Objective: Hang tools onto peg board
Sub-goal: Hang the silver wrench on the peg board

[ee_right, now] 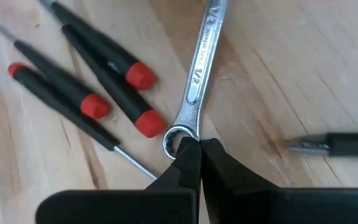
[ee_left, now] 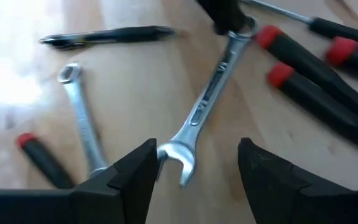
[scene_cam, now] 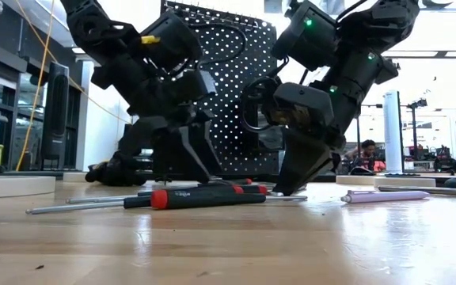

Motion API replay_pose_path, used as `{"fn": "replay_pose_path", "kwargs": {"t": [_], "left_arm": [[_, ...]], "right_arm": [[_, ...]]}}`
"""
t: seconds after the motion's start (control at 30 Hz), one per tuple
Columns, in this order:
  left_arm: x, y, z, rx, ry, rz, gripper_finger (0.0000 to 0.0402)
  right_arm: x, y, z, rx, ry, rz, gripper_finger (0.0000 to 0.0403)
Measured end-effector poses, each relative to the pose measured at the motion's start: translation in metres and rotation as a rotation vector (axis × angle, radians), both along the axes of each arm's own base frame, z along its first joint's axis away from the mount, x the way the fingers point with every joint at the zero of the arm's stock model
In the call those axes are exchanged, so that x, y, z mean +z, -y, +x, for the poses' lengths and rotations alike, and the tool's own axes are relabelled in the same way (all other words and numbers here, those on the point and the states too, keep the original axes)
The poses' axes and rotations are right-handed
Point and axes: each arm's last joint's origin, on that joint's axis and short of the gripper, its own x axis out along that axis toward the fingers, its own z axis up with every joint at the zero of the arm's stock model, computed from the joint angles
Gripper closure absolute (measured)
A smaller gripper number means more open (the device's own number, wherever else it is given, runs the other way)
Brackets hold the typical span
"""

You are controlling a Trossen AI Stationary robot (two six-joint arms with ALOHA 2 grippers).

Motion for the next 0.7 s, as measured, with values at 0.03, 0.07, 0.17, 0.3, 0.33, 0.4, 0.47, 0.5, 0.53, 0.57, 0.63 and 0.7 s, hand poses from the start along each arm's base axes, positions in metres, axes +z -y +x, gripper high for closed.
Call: {"fn": "replay_pose_path", "kwargs": {"t": [0.03, 0.07, 0.17, 0.3, 0.33, 0.4, 0.47, 0.5, 0.53, 0.57, 0.63, 0.7], "left_arm": [[-0.002, 0.002, 0.000, -0.010, -0.001, 0.005, 0.0195], [-0.003, 0.002, 0.000, -0.018, -0.008, 0.010, 0.0195], [-0.006, 0.006, 0.002, -0.030, 0.002, 0.012, 0.0195], [-0.008, 0.008, 0.004, -0.033, 0.014, 0.015, 0.0195], [-0.009, 0.008, 0.005, -0.032, 0.014, 0.015, 0.0195], [-0.014, 0.008, 0.006, -0.032, -0.003, 0.015, 0.0195], [-0.017, 0.008, 0.009, -0.031, -0.012, 0.015, 0.0197], [-0.018, 0.008, 0.011, -0.032, -0.016, 0.014, 0.0201], [-0.020, 0.008, 0.014, -0.032, -0.021, 0.015, 0.0209], [-0.021, 0.008, 0.017, -0.031, -0.022, 0.022, 0.0220], [-0.022, 0.008, 0.023, -0.013, -0.036, 0.047, 0.0256], [-0.023, 0.009, 0.029, -0.006, -0.066, 0.049, 0.0310]], "right_arm": [[0.000, 0.001, 0.000, 0.013, 0.001, -0.008, 0.0403], [0.000, 0.002, 0.000, 0.024, 0.002, -0.011, 0.0403], [0.000, 0.007, 0.001, 0.056, 0.002, -0.005, 0.0403], [0.000, 0.013, 0.002, 0.080, 0.006, -0.016, 0.0403], [0.000, 0.014, 0.002, 0.081, 0.008, -0.013, 0.0403], [0.000, 0.017, 0.002, 0.076, 0.009, -0.008, 0.0403], [0.000, 0.019, 0.003, 0.078, 0.011, -0.003, 0.0403], [0.001, 0.019, 0.003, 0.083, 0.012, 0.002, 0.0403], [0.001, 0.019, 0.003, 0.085, 0.012, 0.005, 0.0403], [0.001, 0.019, 0.003, 0.088, 0.012, 0.008, 0.0403], [0.001, 0.019, 0.003, 0.090, 0.012, 0.017, 0.0403], [0.001, 0.018, 0.003, 0.089, 0.012, 0.024, 0.0403]]}}
